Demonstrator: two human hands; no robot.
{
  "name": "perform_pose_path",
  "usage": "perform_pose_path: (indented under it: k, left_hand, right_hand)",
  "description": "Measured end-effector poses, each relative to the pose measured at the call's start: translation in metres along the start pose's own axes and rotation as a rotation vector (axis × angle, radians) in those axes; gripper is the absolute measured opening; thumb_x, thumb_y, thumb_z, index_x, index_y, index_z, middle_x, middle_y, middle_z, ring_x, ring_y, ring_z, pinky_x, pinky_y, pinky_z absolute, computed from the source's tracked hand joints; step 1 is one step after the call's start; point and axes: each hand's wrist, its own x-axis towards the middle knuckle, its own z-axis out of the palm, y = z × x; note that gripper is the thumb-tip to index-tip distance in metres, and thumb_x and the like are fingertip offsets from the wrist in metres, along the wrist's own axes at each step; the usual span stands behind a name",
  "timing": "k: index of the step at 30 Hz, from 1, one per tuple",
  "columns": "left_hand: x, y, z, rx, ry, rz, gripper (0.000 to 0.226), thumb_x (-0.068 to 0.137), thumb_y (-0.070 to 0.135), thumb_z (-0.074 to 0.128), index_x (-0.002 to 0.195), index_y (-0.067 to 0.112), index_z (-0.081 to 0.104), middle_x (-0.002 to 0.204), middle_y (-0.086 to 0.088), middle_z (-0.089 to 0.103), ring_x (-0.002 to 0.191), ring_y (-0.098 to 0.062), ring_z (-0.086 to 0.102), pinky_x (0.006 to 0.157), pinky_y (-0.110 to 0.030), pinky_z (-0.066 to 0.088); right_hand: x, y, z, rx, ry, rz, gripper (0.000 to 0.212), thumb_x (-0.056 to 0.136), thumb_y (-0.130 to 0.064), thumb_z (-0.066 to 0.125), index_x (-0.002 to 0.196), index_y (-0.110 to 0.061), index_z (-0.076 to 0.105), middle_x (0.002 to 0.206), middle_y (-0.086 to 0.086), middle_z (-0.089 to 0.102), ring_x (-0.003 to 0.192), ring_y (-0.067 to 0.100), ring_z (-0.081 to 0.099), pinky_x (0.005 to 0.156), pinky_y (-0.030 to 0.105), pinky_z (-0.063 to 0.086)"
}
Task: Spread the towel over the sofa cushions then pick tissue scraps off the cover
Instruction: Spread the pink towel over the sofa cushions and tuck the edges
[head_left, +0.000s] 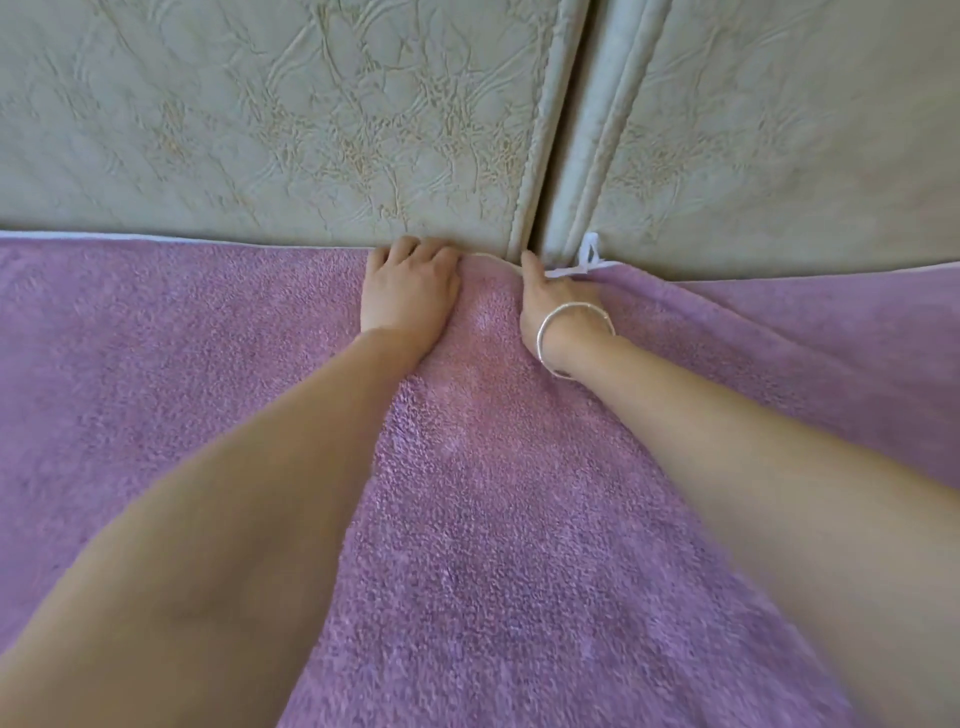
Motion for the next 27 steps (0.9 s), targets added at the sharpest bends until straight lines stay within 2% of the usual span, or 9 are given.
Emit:
perform_pose_path:
  k: [3,5,9,11,15,17,20,23,27]
  left_hand:
    - [-0.009,-0.002,-0.018,-0.054,-0.125,0.046,0.037,0.098,0.023,0.033,0.132,0.011,0.044,0.138,-0.011,0.048,0.129,-0.028,0.039,0.104,-0.04,0.03]
    - [-0.04,-0.002,-0.029,-0.054,-0.124,0.095,0.04,0.098,0.022,0.036,0.136,0.011,0.04,0.145,-0.008,0.04,0.134,-0.026,0.034,0.109,-0.041,0.028]
    - [-0.119,0.002,-0.031,-0.059,-0.095,0.129,0.043,0.098,0.021,0.036,0.14,0.012,0.035,0.151,-0.004,0.031,0.14,-0.021,0.025,0.113,-0.037,0.02]
    - [-0.144,0.01,-0.034,-0.061,-0.142,0.114,0.045,0.098,0.023,0.035,0.142,0.014,0.031,0.154,-0.003,0.026,0.142,-0.02,0.02,0.115,-0.036,0.017]
    - [-0.173,0.03,-0.041,-0.036,-0.317,0.145,0.048,0.098,0.028,0.034,0.143,0.018,0.025,0.156,-0.001,0.015,0.144,-0.019,0.011,0.116,-0.035,0.015]
    - [-0.181,0.041,-0.045,-0.032,-0.372,0.157,0.047,0.098,0.028,0.035,0.143,0.018,0.026,0.156,-0.001,0.015,0.144,-0.019,0.011,0.115,-0.036,0.016]
    - [-0.177,0.06,-0.056,-0.031,-0.407,0.155,0.042,0.097,0.025,0.035,0.138,0.015,0.034,0.151,-0.001,0.026,0.139,-0.02,0.022,0.112,-0.035,0.023]
    - [-0.158,0.092,-0.068,-0.071,-0.362,0.158,0.041,0.097,0.022,0.035,0.137,0.016,0.036,0.148,-0.002,0.032,0.136,-0.021,0.029,0.109,-0.035,0.029]
    - [-0.125,0.159,-0.072,-0.108,-0.274,0.195,0.041,0.097,0.022,0.036,0.137,0.015,0.037,0.148,-0.001,0.034,0.137,-0.019,0.029,0.108,-0.037,0.029]
  right_hand:
    - [-0.027,0.014,-0.002,-0.007,-0.032,-0.048,0.05,0.094,-0.012,0.038,0.142,-0.01,0.025,0.148,0.01,0.034,0.137,0.025,0.03,0.112,0.039,0.024]
    - [-0.049,0.019,-0.004,0.017,-0.008,-0.024,0.05,0.095,-0.016,0.04,0.142,-0.011,0.025,0.15,0.008,0.031,0.14,0.024,0.025,0.115,0.041,0.022]
    - [-0.105,0.014,-0.003,0.002,-0.061,-0.053,0.059,0.095,-0.018,0.043,0.147,-0.018,0.015,0.156,0.002,0.017,0.145,0.021,0.013,0.117,0.042,0.018]
    - [-0.13,0.011,-0.006,-0.005,-0.12,-0.052,0.059,0.095,-0.02,0.043,0.147,-0.018,0.015,0.158,0.002,0.01,0.146,0.021,0.008,0.119,0.041,0.016]
    - [-0.165,0.014,-0.019,0.028,-0.212,-0.027,0.061,0.096,-0.02,0.044,0.147,-0.016,0.013,0.158,0.005,0.008,0.147,0.024,0.006,0.12,0.041,0.015]
    - [-0.18,0.023,-0.027,0.045,-0.23,0.001,0.059,0.096,-0.019,0.043,0.147,-0.015,0.014,0.158,0.006,0.01,0.146,0.023,0.008,0.119,0.041,0.018]
    - [-0.191,0.05,-0.04,0.041,-0.227,0.042,0.056,0.096,-0.016,0.042,0.146,-0.014,0.017,0.157,0.005,0.013,0.145,0.023,0.013,0.117,0.04,0.024]
    - [-0.192,0.098,-0.053,0.06,-0.207,0.115,0.056,0.095,-0.014,0.042,0.146,-0.014,0.018,0.157,0.005,0.015,0.144,0.024,0.017,0.115,0.041,0.027]
    - [-0.178,0.173,-0.059,0.03,-0.178,0.167,0.058,0.096,-0.015,0.042,0.147,-0.014,0.014,0.158,0.004,0.011,0.145,0.024,0.013,0.118,0.039,0.023]
